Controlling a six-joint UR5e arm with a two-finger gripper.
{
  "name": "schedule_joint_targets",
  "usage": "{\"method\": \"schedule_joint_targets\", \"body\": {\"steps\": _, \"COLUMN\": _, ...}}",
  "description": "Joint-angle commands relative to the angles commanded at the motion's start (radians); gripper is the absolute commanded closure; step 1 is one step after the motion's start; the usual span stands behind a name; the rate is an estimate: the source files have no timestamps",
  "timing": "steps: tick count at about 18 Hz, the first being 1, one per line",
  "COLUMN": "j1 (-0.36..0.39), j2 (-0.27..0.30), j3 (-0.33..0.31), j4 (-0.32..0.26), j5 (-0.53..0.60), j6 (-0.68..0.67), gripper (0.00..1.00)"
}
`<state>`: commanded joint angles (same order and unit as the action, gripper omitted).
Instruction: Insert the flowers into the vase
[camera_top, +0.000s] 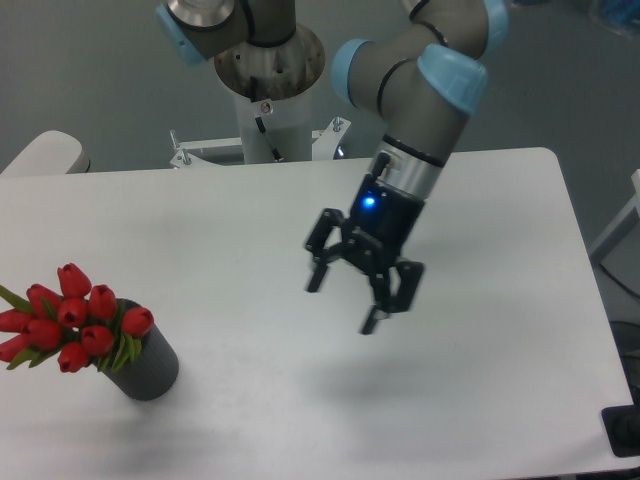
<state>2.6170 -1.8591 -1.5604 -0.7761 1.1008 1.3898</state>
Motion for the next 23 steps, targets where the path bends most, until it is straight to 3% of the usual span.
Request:
{"method": "schedule_joint_targets", "body": {"steps": 2, "j1": -0.02, "j2": -0.018, "j3": 0.042, "j4": -0.023, "j5": 0.083, "j6": 0.0, "gripper": 0.0}}
{"method": "schedule_joint_targets", "body": {"steps": 7, "j1": -0.084, "j2": -0.086, "j3": 0.253, "j4": -0.241, "j5": 0.217, "j6": 0.066, "gripper": 0.0}}
{"method": "schedule_joint_targets", "body": {"steps": 12, "j1": -0.172, "j2": -0.161, "j3": 0.417, "j4": -0.36, "j5": 0.408, "j6": 0.141, "gripper": 0.0}}
{"method": "schedule_joint_targets", "body": {"steps": 14, "j1": -0.198, "j2": -0.193, "j3": 0.485, "j4": -0.416, "j5": 0.432, "j6": 0.141, "gripper": 0.0}}
{"method": "schedule_joint_targets", "body": {"steps": 16, "j1": -0.21, "j2": -0.212, "j3": 0.516, "j4": -0.436, "j5": 0.453, "j6": 0.141, "gripper": 0.0}}
{"method": "schedule_joint_targets", "body": {"steps": 23, "j1": -0.222, "j2": -0.216, "j3": 0.519, "j4": -0.427, "j5": 0.455, "j6": 0.141, "gripper": 0.0}}
